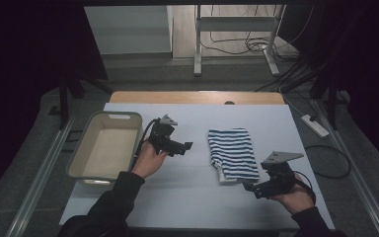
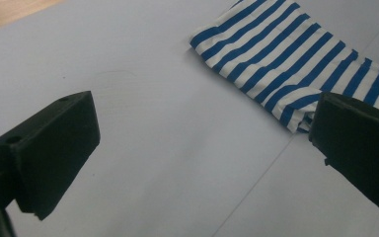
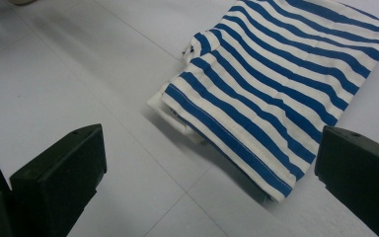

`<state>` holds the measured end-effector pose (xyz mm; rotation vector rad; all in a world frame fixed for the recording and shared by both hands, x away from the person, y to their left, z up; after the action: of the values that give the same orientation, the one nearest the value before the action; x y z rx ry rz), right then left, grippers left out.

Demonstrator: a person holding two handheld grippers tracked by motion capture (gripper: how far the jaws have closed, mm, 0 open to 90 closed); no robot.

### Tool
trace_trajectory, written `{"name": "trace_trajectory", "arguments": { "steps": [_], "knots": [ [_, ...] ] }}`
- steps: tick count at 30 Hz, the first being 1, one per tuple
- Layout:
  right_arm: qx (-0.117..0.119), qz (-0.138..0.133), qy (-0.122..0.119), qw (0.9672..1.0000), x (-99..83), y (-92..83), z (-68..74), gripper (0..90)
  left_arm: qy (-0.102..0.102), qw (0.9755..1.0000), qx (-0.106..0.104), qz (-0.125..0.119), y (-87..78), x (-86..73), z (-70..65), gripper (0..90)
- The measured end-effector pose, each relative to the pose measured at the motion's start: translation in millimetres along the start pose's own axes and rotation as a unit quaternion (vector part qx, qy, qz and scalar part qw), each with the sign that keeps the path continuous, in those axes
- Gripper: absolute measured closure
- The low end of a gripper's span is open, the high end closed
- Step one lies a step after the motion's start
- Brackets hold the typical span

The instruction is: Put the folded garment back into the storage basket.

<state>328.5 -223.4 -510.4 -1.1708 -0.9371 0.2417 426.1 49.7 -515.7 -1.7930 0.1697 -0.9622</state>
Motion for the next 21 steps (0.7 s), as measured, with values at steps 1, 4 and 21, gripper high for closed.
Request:
{"name": "trace_trajectory", "arguments": {
  "steps": [1, 4, 21],
  "knots": [
    [0.000, 0.000, 0.000, 1.0000, 0.0, 0.0, 0.0, 0.0, 0.000, 1.0000, 0.000, 0.001, 1.2, 0.7, 0.0, 0.0],
    [-0.004, 0.004, -0.003, 1.0000, 0.8, 2.5, -1.6, 0.0, -0.001, 1.0000, -0.002, 0.004, 10.7, 6.5, -0.1, 0.0],
    [0.000, 0.026, -0.003, 0.9996, 2.8, 10.8, -8.2, 0.0, 0.007, 0.9999, 0.006, 0.013, 39.9, 34.1, -2.9, 0.0]
  ]
}}
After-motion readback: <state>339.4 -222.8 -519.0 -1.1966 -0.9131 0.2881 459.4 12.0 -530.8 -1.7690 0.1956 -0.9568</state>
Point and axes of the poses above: each handheld gripper's, and its own axes: y roughly forward along the jaws, x roughly out of its top, z roughly to its left, the point moved 8 cm from there along y, roughly forward along the jaws, and after that the axes turned 15 degrees about z, right-handed, at the moved point
